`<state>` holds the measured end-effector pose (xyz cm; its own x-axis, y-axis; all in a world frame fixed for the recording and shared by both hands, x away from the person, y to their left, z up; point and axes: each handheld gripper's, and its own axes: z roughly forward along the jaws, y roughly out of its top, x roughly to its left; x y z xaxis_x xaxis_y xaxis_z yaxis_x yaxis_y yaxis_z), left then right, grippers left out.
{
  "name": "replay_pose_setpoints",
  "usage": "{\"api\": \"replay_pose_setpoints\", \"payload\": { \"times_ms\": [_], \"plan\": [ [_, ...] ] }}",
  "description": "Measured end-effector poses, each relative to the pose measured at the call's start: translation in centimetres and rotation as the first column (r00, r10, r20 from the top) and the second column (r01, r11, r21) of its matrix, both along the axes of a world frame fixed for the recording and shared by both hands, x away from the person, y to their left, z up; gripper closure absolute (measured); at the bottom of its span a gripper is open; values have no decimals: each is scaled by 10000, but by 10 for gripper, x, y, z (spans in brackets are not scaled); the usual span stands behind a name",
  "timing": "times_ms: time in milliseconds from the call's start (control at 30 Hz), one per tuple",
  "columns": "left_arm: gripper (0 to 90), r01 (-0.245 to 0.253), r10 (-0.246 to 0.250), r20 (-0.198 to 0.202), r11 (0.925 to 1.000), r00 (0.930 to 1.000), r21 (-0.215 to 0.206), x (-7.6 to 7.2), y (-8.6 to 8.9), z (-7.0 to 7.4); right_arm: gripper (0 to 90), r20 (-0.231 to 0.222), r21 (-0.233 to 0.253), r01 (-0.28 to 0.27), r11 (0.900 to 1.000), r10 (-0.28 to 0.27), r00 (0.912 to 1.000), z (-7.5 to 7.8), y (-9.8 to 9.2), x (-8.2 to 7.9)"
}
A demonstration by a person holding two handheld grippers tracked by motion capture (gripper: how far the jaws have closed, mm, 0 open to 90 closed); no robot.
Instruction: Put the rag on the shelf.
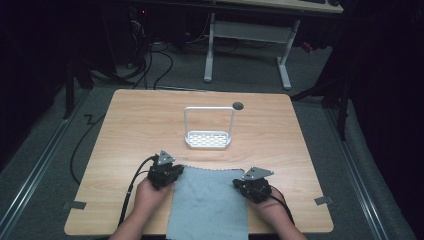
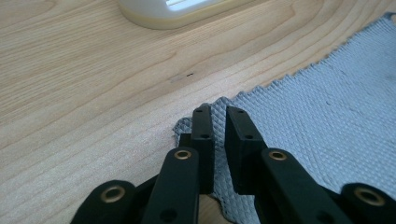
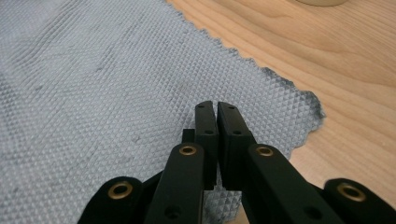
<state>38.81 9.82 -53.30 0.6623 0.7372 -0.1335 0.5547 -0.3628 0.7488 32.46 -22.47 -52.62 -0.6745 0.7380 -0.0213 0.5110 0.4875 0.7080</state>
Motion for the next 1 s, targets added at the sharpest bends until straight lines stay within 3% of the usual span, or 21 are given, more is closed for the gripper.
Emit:
{"api": "replay_pose_setpoints", "payload": {
  "times_ms": [267,467,567,600,633,667,767,867,967,1000],
  "plan": [
    [813,-95,94,-147,9999,9998,-38,-3,7,1,872,96,152,-40,9999,39,9999,-2,4,-4],
    [812,-142,137,-493,9999,9987,-87,-27,17,3,868,5,138,-272,9995,272,9996,-1,7,-7],
    [788,-71,69,-570,10000,9983,-27,-30,17,4,865,-41,129,-314,9994,315,9995,-1,7,-7],
    [771,-250,233,-442,9989,9988,-388,-30,21,7,844,-65,140,-331,9994,332,9994,0,7,-8],
    [746,-250,233,-442,9989,9988,-388,-30,21,7,844,-65,140,-331,9994,332,9994,0,7,-8],
    [731,-630,616,-189,9943,9979,-857,-28,28,12,819,77,361,-264,9990,262,9996,2,5,-8],
    [681,-868,844,-266,9903,9961,-1081,-25,34,12,799,216,538,-80,9985,68,9997,5,2,-7],
    [609,-761,715,-613,9941,9956,-772,-20,31,4,732,396,724,459,9963,-488,9980,7,-6,-3],
    [569,-598,564,-633,9968,9964,-536,-22,24,2,681,498,633,882,9941,-914,9946,6,-10,1],
    [573,-511,499,-425,9983,9979,-283,-24,19,2,633,476,643,1293,9895,-1325,9900,4,-14,5]
  ]
}}
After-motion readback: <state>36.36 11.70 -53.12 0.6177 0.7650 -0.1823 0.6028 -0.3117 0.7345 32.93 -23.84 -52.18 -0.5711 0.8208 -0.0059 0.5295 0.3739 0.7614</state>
